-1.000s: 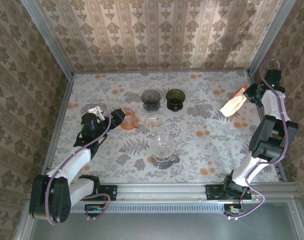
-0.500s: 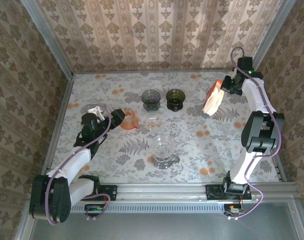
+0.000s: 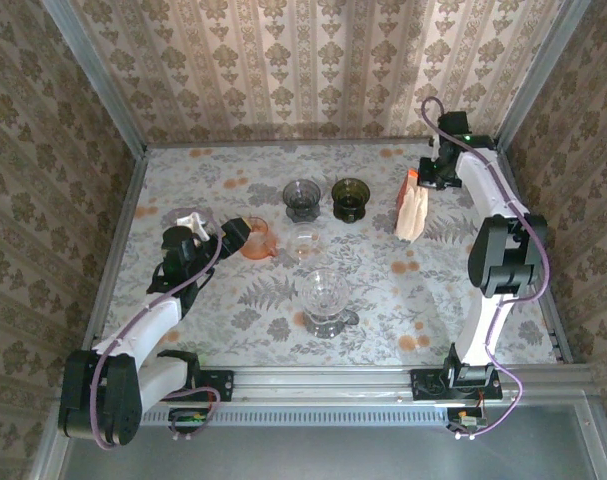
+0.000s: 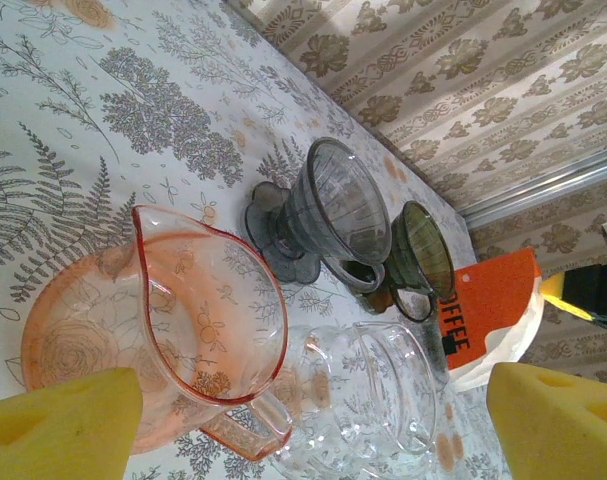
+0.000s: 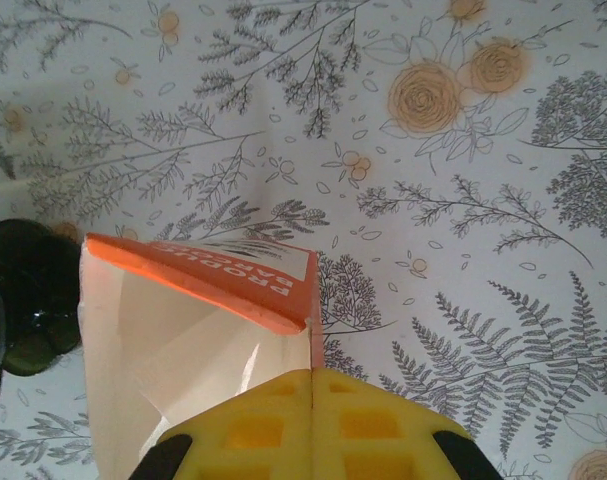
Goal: Place the coffee filter in the dripper
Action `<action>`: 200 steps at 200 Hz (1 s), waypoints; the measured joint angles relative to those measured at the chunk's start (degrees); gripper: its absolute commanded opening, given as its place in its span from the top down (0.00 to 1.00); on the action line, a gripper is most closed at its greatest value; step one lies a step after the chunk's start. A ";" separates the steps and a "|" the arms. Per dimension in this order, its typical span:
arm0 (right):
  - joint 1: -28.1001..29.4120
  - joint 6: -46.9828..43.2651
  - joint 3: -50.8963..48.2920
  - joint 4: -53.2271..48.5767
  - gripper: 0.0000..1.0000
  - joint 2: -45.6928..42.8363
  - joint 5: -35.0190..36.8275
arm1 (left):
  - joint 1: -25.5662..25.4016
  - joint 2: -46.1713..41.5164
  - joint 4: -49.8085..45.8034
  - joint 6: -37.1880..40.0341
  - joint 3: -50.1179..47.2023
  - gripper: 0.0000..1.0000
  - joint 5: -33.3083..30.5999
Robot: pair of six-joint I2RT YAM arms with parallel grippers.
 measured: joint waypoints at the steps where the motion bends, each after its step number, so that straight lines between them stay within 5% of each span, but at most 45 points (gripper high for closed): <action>1: 0.04 -0.02 0.00 -0.02 0.95 0.02 0.02 | 0.00 0.00 0.00 0.00 0.00 0.09 0.00; 147: 3.58 -1.88 0.59 -0.31 0.92 0.98 5.51 | 0.00 0.02 0.02 -0.26 0.00 0.09 0.17; 200: 4.07 -1.97 0.83 -0.26 0.74 1.55 6.67 | 0.00 0.59 0.02 -0.42 0.00 0.09 0.20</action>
